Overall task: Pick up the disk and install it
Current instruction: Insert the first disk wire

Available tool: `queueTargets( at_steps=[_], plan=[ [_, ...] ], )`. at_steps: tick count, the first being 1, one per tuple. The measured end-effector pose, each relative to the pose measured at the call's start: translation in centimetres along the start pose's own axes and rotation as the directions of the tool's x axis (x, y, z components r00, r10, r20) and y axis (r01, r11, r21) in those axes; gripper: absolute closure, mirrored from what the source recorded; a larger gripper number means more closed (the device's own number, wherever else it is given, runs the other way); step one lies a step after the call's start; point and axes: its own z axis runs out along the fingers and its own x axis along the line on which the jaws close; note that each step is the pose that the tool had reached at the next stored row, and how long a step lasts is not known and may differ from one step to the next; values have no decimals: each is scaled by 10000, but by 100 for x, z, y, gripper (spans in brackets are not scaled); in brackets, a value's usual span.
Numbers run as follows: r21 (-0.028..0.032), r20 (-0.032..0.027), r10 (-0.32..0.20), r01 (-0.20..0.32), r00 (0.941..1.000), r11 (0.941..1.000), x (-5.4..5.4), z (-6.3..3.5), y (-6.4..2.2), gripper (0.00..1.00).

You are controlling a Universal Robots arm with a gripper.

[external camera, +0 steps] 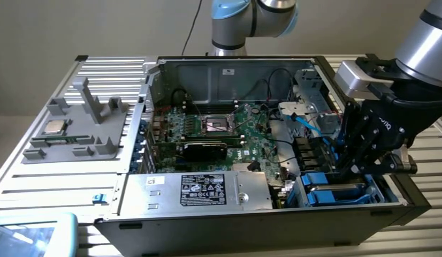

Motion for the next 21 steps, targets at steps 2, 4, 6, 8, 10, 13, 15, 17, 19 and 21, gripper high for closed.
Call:
queueTargets(
  at_steps=[2, 4, 6, 8, 10, 13, 15, 17, 19, 21],
  plan=[
    [0, -7, 1, -1, 10000, 10000, 5, -89, 6, 75],
    [1, -16, 1, -1, 10000, 10000, 10, -179, 7, 75],
    [1, -18, 2, -2, 10000, 10000, 14, -272, 1, 75],
    [1, -17, 1, -1, 10000, 10000, 18, -366, -8, 75],
    [1, -19, 1, -1, 10000, 10000, 22, -449, -15, 75],
    [2, -28, -4, 4, 10000, 10000, 27, -549, -20, 75],
    [3, -50, -5, 5, 10000, 10000, 31, -624, -19, 75],
    [4, -91, -3, 3, 10000, 10000, 33, -685, -18, 75],
    [6, -127, 2, -2, 9999, 10000, 28, -694, -17, 75],
    [6, -131, -4, 4, 9999, 10000, 28, -695, -18, 75]
  ],
)
